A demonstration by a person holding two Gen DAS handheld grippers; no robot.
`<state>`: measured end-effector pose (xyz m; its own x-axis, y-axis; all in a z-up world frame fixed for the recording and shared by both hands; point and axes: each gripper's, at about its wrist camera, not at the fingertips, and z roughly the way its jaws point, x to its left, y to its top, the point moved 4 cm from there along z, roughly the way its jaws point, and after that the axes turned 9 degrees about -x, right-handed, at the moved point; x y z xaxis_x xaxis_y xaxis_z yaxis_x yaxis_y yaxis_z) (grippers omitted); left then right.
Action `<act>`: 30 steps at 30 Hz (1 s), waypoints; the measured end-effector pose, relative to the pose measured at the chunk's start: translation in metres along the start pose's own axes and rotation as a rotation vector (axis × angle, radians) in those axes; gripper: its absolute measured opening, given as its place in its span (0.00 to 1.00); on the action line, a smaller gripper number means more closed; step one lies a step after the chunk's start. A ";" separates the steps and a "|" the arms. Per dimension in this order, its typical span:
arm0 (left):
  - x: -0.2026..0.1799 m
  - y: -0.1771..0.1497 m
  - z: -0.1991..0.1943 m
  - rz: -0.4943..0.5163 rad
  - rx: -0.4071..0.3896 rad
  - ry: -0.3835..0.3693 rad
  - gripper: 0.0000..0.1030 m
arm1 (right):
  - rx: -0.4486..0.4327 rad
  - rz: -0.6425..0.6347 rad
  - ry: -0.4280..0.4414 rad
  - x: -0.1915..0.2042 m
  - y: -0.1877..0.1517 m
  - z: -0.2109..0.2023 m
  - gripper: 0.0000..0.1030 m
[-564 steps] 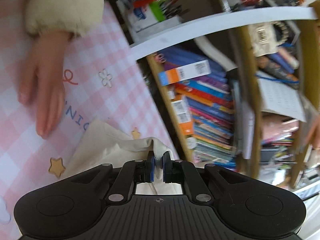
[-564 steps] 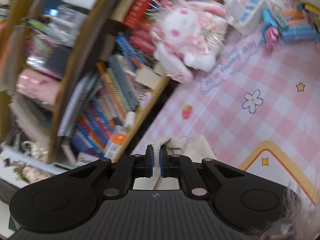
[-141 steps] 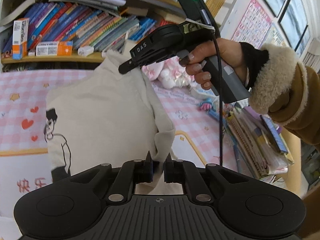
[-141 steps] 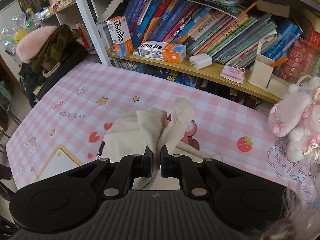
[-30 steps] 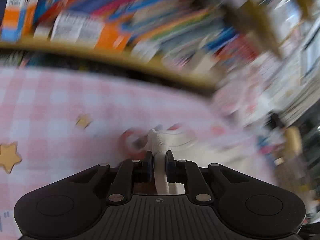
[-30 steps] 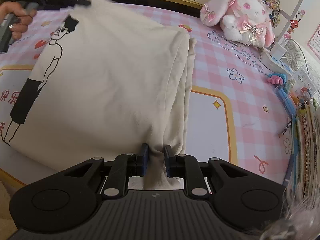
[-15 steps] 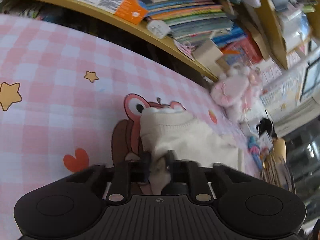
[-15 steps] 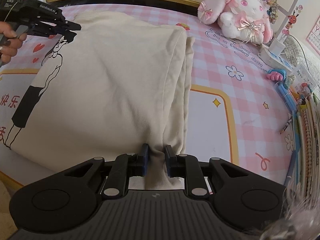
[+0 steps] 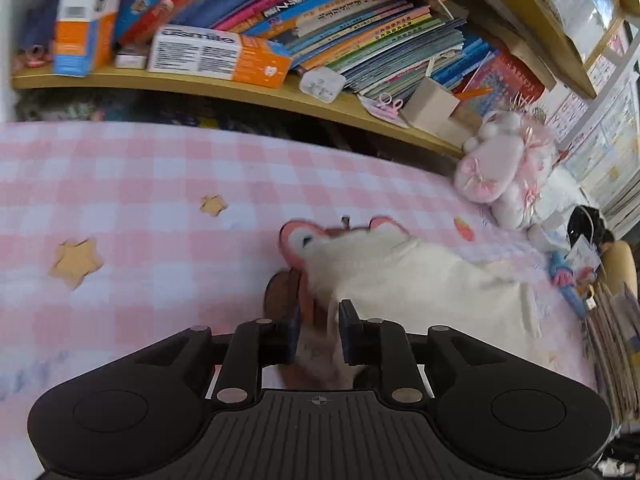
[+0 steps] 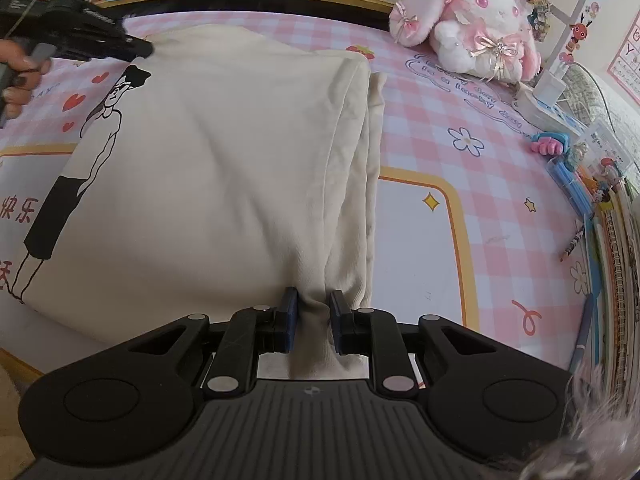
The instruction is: Fold clothes
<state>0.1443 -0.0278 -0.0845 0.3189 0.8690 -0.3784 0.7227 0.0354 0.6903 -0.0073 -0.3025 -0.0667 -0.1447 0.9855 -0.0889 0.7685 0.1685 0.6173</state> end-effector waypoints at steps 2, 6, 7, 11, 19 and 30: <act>0.000 -0.009 -0.011 -0.033 0.016 0.010 0.20 | -0.003 0.015 0.013 -0.003 0.000 0.000 0.17; -0.001 -0.027 -0.032 -0.088 0.045 0.033 0.21 | -0.011 0.040 0.047 -0.008 0.000 0.000 0.17; -0.008 -0.036 -0.038 -0.073 0.045 0.051 0.26 | -0.017 0.042 0.057 -0.010 -0.001 -0.001 0.17; -0.035 -0.070 -0.059 -0.019 0.046 0.123 0.55 | -0.044 0.078 0.107 -0.019 -0.003 -0.004 0.23; -0.073 -0.098 -0.071 -0.097 0.001 0.192 0.57 | -0.090 0.175 0.179 -0.055 -0.007 -0.022 0.46; -0.078 -0.119 -0.080 -0.394 -0.036 0.197 0.09 | 0.045 0.364 0.394 -0.074 -0.028 -0.007 0.29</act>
